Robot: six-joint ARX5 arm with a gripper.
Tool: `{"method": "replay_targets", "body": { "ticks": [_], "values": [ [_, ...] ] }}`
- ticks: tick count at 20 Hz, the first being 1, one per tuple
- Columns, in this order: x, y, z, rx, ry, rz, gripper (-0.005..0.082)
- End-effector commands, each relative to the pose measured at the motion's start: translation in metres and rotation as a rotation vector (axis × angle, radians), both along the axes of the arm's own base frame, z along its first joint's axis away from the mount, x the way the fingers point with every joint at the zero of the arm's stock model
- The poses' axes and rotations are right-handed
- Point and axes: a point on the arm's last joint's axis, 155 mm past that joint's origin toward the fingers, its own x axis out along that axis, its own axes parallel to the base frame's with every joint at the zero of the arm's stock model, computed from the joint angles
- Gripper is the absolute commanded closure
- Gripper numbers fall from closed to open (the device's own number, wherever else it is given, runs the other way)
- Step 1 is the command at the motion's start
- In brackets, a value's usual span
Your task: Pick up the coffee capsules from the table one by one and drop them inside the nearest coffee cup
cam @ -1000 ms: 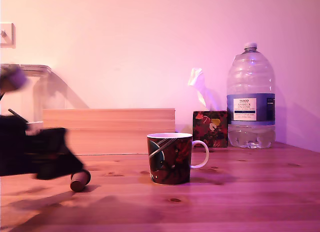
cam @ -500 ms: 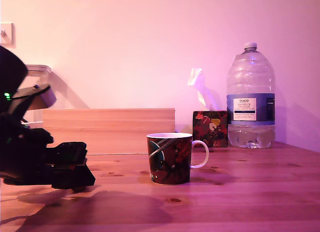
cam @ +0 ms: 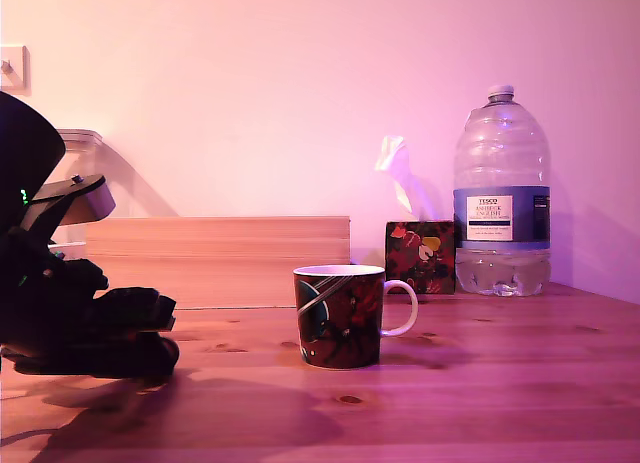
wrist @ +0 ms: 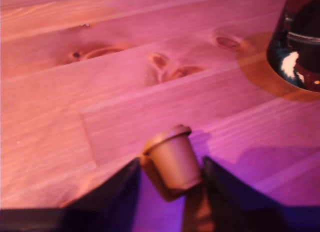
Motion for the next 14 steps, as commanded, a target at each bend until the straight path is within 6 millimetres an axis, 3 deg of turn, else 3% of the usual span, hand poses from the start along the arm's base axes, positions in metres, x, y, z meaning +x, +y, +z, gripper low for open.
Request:
{"method": "replay_targets", "body": {
  "ticks": [1,4,9,14],
  "values": [
    [-0.004,0.002,-0.011,0.011,0.034,0.001,0.0628],
    [-0.005,0.002,-0.012,0.014,0.034,0.000,0.0730],
    [-0.001,0.000,0.000,0.021,-0.013,-0.021,0.0733],
    [-0.015,-0.018,0.015,0.050,-0.044,-0.182,0.0732]
  ]
}}
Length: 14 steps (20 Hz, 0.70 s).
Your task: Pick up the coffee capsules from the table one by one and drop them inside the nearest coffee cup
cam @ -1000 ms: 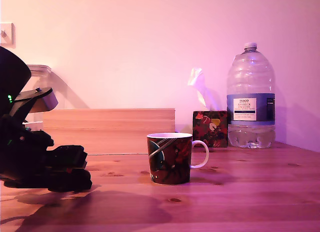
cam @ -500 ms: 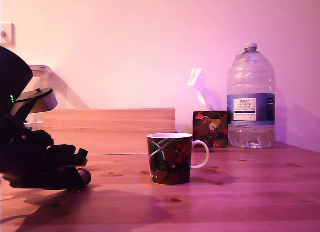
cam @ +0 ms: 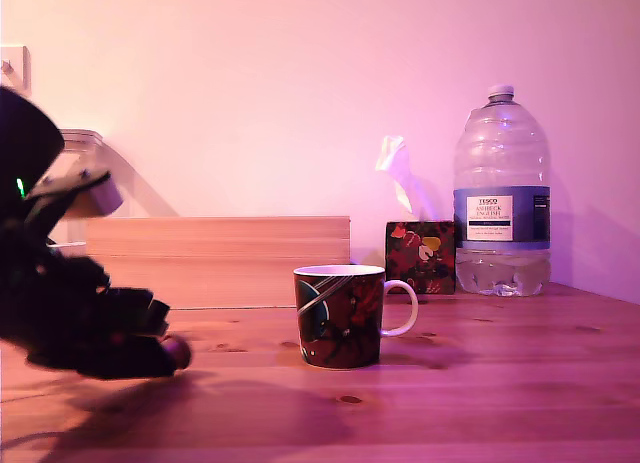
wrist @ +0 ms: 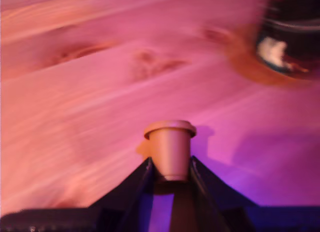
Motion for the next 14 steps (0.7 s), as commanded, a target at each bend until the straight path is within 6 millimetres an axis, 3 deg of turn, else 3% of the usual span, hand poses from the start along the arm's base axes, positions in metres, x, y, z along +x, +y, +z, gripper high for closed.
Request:
{"method": "replay_targets", "body": {
  "ticks": [1,9,14],
  "values": [
    [-0.004,-0.006,0.012,-0.008,-0.028,-0.046,0.0732],
    [-0.023,-0.029,0.078,-0.125,-0.098,-0.180,0.0732],
    [-0.017,-0.054,0.121,-0.164,-0.151,-0.236,0.0732]
  ]
}}
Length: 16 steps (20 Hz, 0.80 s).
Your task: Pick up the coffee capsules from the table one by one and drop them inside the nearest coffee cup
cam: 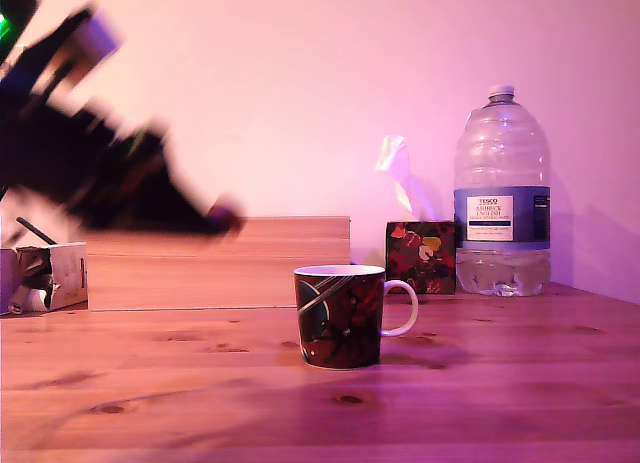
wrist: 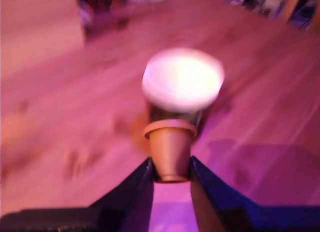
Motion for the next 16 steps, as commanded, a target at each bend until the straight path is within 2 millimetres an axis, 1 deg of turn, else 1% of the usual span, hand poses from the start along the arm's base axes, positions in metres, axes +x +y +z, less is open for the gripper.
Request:
{"method": "replay_targets", "body": {
  "ticks": [1,4,6,11,14,16],
  "values": [
    [0.001,-0.009,0.012,-0.014,-0.016,-0.018,0.0732],
    [0.005,-0.022,0.032,-0.031,-0.043,-0.041,0.0732],
    [0.012,-0.027,0.032,-0.021,-0.026,-0.043,0.0732],
    [0.031,-0.052,0.009,0.053,0.089,-0.077,0.0732],
    [0.037,-0.073,-0.008,0.114,0.169,-0.116,0.0732],
    [0.040,-0.082,-0.017,0.162,0.213,-0.136,0.0732]
  ]
}}
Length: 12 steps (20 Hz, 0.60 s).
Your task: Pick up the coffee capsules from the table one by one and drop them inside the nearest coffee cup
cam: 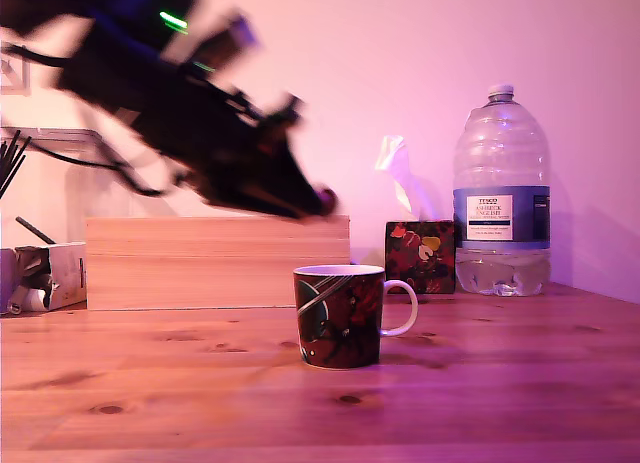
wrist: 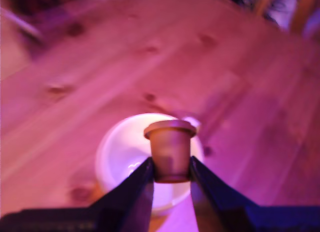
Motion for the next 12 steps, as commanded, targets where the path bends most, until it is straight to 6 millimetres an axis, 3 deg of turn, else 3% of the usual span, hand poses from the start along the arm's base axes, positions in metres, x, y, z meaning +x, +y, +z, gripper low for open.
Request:
{"method": "replay_targets", "body": {
  "ticks": [1,5,12],
  "values": [
    [-0.001,-0.006,-0.011,0.043,0.031,-0.023,0.0732],
    [0.004,-0.010,-0.021,0.107,0.082,-0.028,0.0731],
    [0.006,-0.007,-0.021,0.119,0.081,-0.014,0.0730]
  ]
}}
